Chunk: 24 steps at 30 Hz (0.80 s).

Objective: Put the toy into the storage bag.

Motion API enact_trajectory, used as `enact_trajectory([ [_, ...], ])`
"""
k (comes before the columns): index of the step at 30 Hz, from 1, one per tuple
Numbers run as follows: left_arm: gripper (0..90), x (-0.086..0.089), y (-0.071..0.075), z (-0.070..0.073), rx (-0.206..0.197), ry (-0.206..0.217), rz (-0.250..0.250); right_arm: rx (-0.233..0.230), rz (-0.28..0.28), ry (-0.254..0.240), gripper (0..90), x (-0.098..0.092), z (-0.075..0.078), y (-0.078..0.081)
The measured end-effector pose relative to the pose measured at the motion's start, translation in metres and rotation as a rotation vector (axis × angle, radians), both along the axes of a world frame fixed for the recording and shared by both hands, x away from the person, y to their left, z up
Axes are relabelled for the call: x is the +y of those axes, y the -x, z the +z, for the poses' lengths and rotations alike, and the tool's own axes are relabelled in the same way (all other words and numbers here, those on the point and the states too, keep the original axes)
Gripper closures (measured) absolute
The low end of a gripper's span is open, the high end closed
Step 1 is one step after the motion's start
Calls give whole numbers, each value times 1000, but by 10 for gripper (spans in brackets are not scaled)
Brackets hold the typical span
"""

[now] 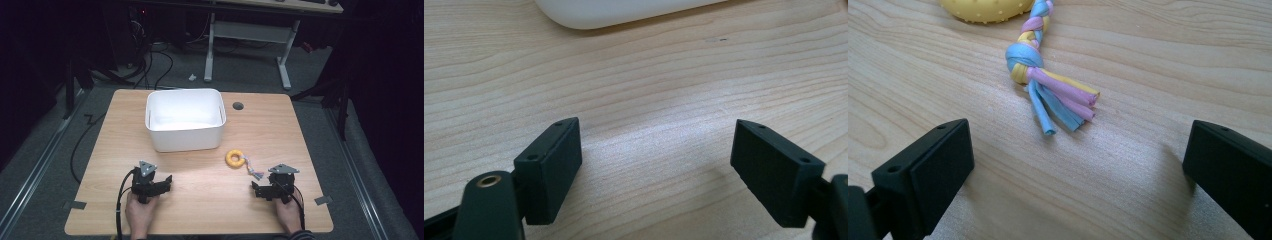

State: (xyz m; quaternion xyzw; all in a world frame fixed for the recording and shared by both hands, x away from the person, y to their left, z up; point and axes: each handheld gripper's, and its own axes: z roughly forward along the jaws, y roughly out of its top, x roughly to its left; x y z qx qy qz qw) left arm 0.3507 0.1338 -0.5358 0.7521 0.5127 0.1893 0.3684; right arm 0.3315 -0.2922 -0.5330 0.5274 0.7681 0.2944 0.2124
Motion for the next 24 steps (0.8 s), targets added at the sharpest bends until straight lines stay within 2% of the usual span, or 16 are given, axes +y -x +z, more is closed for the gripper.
enact_trajectory([
  [11, 210, -1, 0, 0, -1, -5, 1, 1, -4, -1, 0, 1, 0, 0],
  [15, 210, -2, 0, 0, -2, -21, 0, 0, -19, 0, 0, 2, 0, 1],
  [18, 209, -8, 1, 0, -9, -79, -6, 1, -1, 0, 0, 3, 0, 2],
  [24, 200, -8, 1, 0, -7, -80, -11, -3, 16, 0, 12, 3, 0, 3],
])
